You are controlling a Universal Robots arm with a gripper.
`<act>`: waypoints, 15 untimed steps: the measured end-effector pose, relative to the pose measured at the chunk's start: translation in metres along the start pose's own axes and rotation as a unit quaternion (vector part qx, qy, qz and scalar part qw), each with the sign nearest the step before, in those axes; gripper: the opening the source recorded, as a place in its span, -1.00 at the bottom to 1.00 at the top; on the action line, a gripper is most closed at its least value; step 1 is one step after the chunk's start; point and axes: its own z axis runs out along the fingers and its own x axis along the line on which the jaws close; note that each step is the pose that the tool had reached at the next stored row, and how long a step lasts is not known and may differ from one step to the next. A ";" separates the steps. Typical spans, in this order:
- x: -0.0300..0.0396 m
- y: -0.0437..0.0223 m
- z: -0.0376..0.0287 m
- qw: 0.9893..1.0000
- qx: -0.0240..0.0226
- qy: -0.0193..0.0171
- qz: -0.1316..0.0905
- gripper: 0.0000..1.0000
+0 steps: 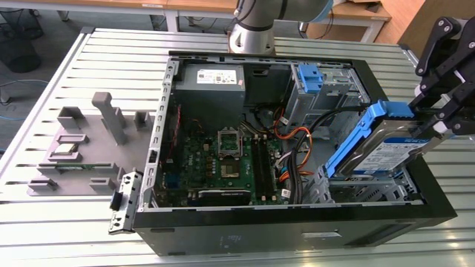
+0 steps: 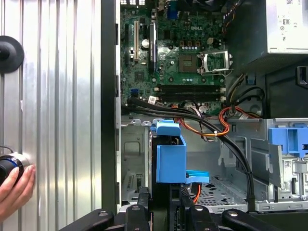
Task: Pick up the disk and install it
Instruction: 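Insert the disk into the insertion slot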
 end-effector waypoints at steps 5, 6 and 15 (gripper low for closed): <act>-0.0014 -0.0001 0.0008 1.000 0.000 0.000 0.000 -0.30; -0.0016 -0.0001 0.0007 1.000 0.000 0.000 0.000 -0.30; -0.0025 0.0000 0.0013 1.000 0.000 0.000 0.000 -0.30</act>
